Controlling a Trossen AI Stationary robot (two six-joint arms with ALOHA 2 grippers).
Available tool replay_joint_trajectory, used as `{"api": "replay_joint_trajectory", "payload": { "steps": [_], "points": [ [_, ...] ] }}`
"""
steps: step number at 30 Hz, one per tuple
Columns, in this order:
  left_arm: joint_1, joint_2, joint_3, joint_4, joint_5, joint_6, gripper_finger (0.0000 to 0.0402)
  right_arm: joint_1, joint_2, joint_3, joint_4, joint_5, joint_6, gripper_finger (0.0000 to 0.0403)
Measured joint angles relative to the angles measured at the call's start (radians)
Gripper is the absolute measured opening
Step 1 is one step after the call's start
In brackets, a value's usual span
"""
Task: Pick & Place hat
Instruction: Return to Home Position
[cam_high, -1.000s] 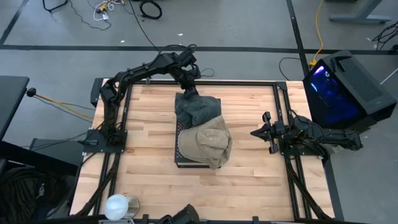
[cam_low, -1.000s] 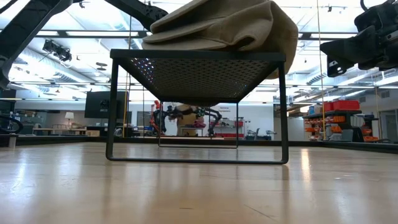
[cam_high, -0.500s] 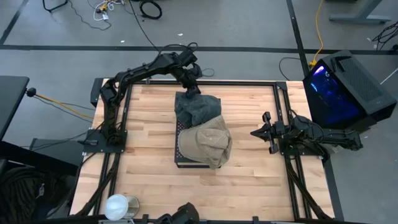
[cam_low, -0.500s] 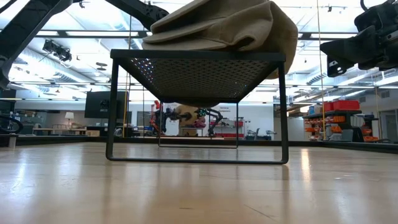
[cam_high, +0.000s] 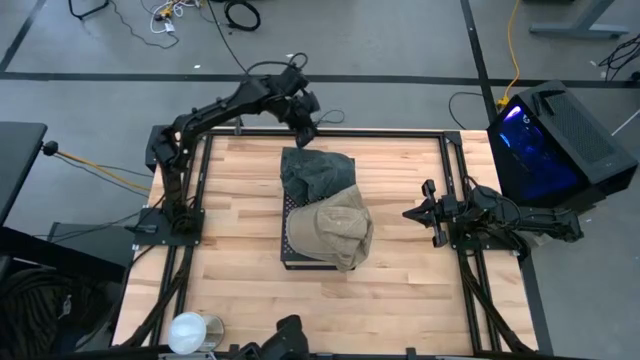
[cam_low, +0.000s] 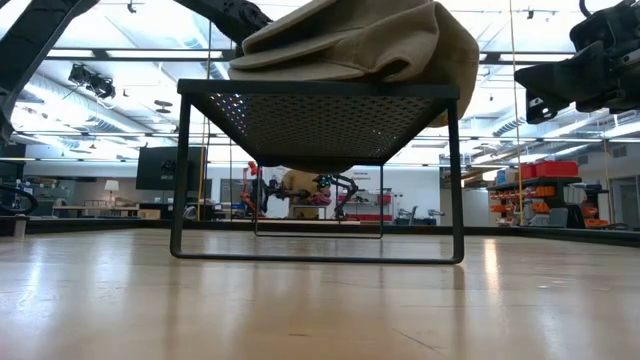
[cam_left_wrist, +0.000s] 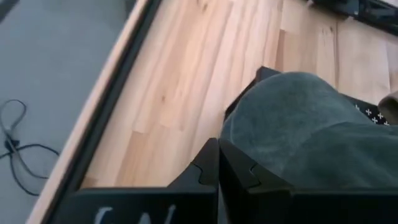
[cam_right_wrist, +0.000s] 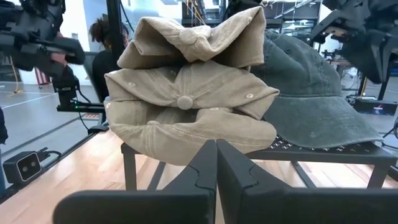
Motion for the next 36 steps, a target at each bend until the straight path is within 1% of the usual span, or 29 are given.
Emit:
{"api": "replay_joint_trajectory", "payload": {
  "steps": [6,10,13,27,30,33,36],
  "points": [
    [0.012,-0.068,0.0,0.002,-0.023,0.001,0.0002,0.0,0.0,0.0,0.0,0.0,0.0,0.0007],
    [0.007,-0.125,0.0,-0.003,-0.074,0.021,0.0002,0.0,0.0,0.0,0.0,0.0,0.0,0.0007],
    [0.002,-0.166,0.0,-0.012,-0.091,0.026,0.0002,0.0,0.0,0.0,0.0,0.0,0.0,0.0007],
    [-0.033,-0.372,-0.001,-0.162,-0.113,0.027,0.0001,0.0,0.0,0.0,0.0,0.0,0.0,0.0007],
    [-0.061,-0.437,-0.053,-0.163,-0.112,0.027,0.0001,0.0,0.0,0.0,0.0,0.0,0.0,0.0007],
    [-0.101,-0.521,-0.16,-0.122,-0.115,0.015,0.0001,0.0,0.0,0.0,0.0,0.0,0.0,0.0007],
    [-0.158,-0.607,-0.268,-0.073,-0.149,-0.005,0.0001,0.0,0.0,0.0,0.0,0.0,0.0,0.0007]
  ]
}}
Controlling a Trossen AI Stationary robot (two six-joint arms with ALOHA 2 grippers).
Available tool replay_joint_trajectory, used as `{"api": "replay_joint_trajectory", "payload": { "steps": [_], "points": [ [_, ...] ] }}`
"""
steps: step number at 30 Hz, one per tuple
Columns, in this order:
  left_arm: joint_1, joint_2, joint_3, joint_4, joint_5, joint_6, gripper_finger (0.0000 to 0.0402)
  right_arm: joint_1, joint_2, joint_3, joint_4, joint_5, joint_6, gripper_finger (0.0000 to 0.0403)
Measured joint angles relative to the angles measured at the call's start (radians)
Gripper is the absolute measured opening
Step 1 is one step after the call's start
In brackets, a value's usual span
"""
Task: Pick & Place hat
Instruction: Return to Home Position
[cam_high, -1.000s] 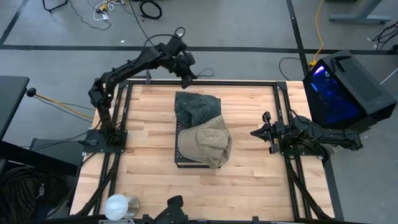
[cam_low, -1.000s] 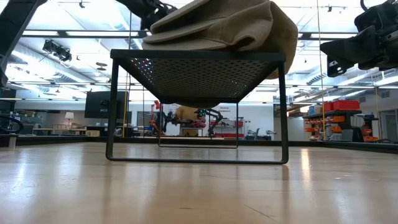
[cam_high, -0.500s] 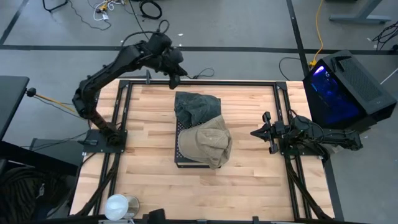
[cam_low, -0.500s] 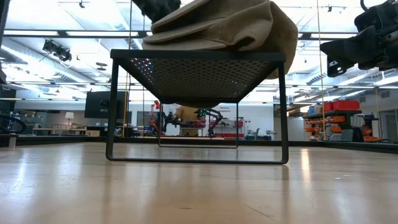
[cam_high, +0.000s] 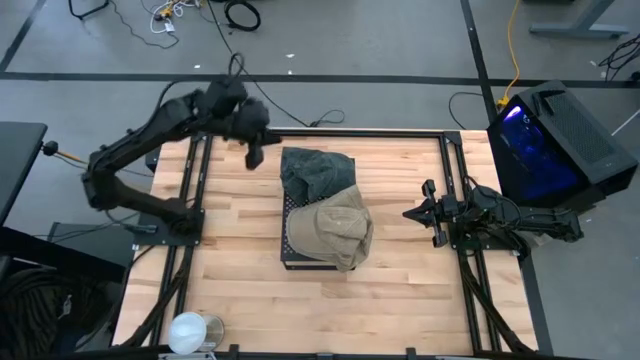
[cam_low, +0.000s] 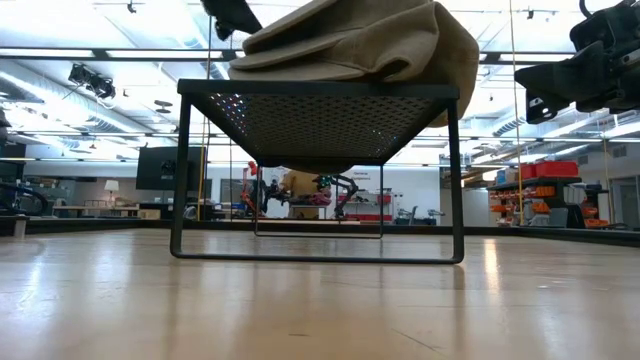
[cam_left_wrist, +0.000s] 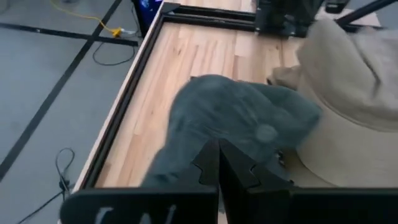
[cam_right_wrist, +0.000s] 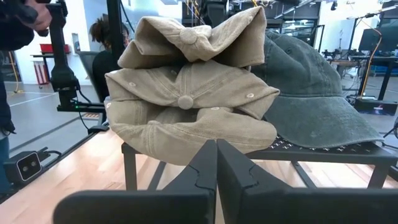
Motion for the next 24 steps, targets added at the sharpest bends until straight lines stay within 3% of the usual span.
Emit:
{"api": "replay_joint_trajectory", "payload": {
  "steps": [7,16,24],
  "points": [
    [-0.153,-0.2,-0.242,0.129,-0.092,-0.073,0.0001,0.0,0.0,0.0,0.0,0.0,0.0,0.0007],
    [-0.301,-0.391,-0.593,0.357,-0.095,-0.16,0.0001,0.0,0.0,0.0,0.0,0.0,0.0,0.0007],
    [-0.398,-0.506,-0.877,0.666,-0.058,-0.156,0.0001,0.0,0.0,0.0,0.0,0.0,0.0,0.0007]
  ]
}}
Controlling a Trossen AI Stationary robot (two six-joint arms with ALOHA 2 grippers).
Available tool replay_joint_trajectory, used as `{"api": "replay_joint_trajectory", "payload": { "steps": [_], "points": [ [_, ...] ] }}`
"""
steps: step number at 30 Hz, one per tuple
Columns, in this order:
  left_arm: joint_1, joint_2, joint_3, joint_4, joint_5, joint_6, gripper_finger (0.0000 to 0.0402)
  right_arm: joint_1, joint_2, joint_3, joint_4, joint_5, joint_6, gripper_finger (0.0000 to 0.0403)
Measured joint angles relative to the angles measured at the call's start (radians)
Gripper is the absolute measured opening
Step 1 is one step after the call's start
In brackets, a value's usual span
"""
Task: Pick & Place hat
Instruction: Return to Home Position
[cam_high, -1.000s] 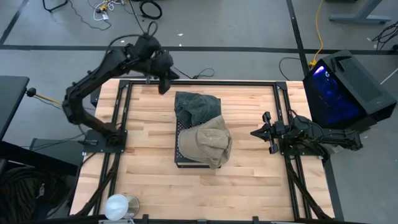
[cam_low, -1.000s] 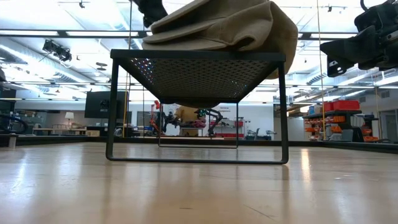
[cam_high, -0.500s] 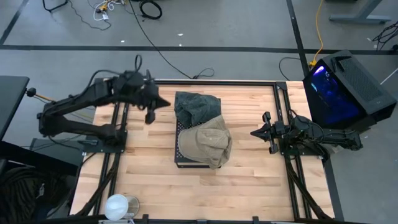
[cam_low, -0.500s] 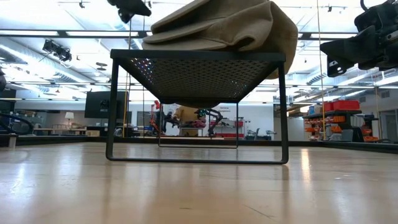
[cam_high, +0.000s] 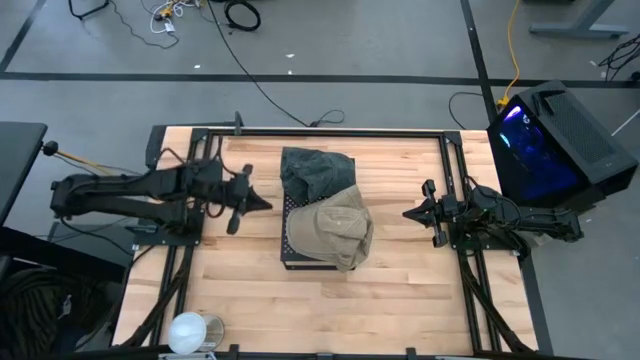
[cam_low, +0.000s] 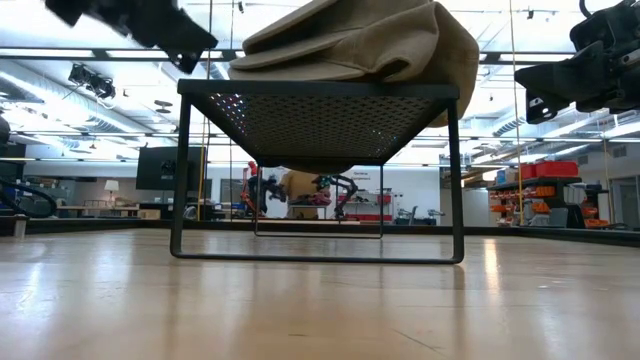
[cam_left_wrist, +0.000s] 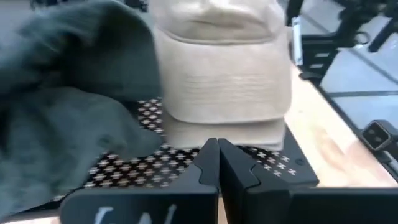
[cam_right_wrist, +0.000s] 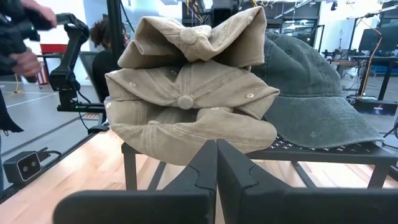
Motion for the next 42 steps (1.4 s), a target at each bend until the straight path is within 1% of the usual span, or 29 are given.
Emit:
{"api": "replay_joint_trajectory", "payload": {
  "steps": [4,8,13,19,28,36,42],
  "points": [
    [-0.043,-0.045,-0.131,0.161,0.005,-0.045,0.0001,0.0,0.0,0.0,0.0,0.0,0.0,0.0007],
    [-0.086,-0.073,-0.231,0.283,-0.002,-0.081,0.0001,0.0,0.0,0.0,0.0,0.0,0.0,0.0007],
    [-0.123,-0.133,-0.34,0.36,-0.016,-0.105,0.0001,0.0,0.0,0.0,0.0,0.0,0.0,0.0007],
    [-0.136,-0.244,-0.463,0.432,-0.045,-0.103,0.0001,0.0,0.0,0.0,0.0,0.0,0.0,0.0007],
    [-0.137,-0.381,-0.561,0.46,-0.044,-0.106,0.0001,0.0,0.0,0.0,0.0,0.0,0.0,0.0007],
    [-0.144,-0.504,-0.633,0.454,-0.042,-0.121,0.0001,0.0,0.0,0.0,0.0,0.0,0.0,0.0007],
    [-0.166,-0.585,-0.634,0.419,-0.047,-0.119,0.0001,0.0,0.0,0.0,0.0,0.0,0.0,0.0007]
  ]
}}
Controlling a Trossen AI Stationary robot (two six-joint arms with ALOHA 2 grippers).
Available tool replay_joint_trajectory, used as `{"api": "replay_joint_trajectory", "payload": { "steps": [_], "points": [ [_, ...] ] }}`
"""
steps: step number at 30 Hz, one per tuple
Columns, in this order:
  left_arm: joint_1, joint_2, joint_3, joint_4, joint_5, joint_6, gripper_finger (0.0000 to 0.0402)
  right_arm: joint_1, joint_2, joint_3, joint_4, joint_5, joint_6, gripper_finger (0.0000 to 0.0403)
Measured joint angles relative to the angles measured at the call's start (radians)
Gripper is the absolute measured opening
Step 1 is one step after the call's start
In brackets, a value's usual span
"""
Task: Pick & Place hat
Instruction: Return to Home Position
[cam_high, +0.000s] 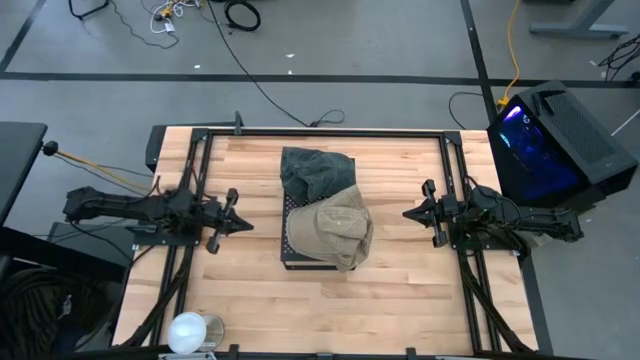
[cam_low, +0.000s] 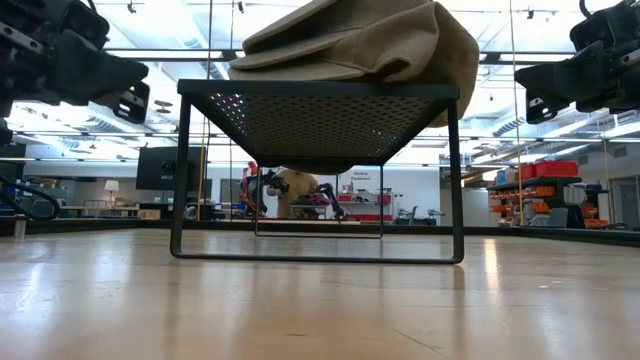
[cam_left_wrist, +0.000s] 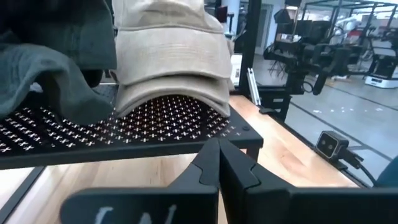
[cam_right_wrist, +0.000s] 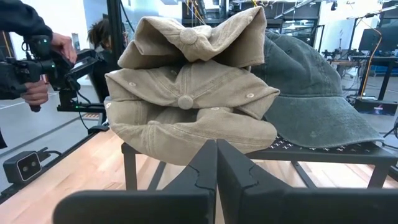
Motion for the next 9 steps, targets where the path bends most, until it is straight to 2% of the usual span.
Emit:
{"api": "replay_joint_trajectory", "payload": {
  "steps": [9],
  "points": [
    [-0.009,-0.154,0.0,-0.137,0.0,-0.001,0.0001,0.0,0.0,0.0,0.0,0.0,0.0,0.0007]
  ]
}}
